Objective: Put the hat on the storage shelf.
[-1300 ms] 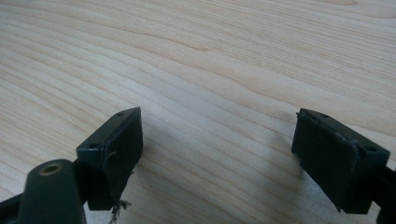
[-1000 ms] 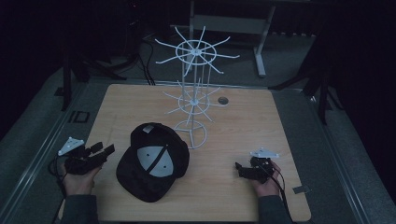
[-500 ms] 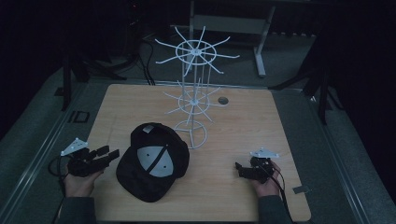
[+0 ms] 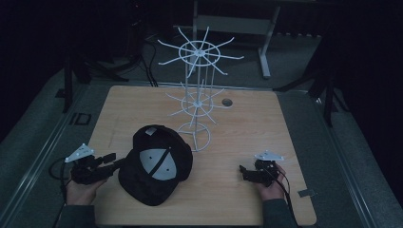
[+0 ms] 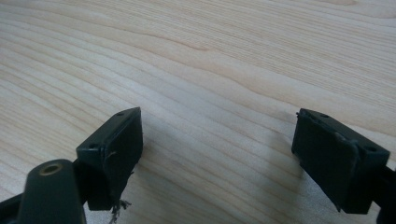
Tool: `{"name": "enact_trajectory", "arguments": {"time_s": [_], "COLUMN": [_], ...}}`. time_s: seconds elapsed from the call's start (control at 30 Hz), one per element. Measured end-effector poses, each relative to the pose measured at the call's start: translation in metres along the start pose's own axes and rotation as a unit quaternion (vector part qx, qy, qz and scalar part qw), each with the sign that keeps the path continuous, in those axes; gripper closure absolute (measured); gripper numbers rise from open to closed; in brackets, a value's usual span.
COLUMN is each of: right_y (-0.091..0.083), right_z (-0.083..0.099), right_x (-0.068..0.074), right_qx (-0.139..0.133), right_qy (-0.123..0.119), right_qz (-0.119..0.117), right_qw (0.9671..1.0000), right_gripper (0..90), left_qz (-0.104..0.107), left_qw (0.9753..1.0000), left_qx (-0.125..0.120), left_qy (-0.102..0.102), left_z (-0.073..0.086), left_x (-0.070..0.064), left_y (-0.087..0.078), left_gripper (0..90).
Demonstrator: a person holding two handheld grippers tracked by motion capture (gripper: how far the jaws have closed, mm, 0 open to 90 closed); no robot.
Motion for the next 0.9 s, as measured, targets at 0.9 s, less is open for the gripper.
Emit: {"name": "enact_trajectory", "arguments": {"time_s": [0.9], "right_y": [0.0], "right_z": [0.0], "right_x": [0.0], "right_qx": [0.0], "right_qy": [0.0], "right_qz": [0.0], "right_qw": [1.0], "right_gripper": [16.1], "left_qz": [0.07], "left_qw": [0.994], "left_qx": [0.075], "left_qy": [0.037], "left_z": [0.018], "left_x": [-0.03], "left_y": [0.009], "left_gripper": [58.4]}}
Point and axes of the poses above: each handheld gripper's, and its own axes: y roughly forward along the jaws, z roughly out of its underside, x roughly to its left, the point moved 4 cm from there along y, roughly forward along the jaws, and after that the axes turned 3 degrees about -x, right-handed, at the moved point
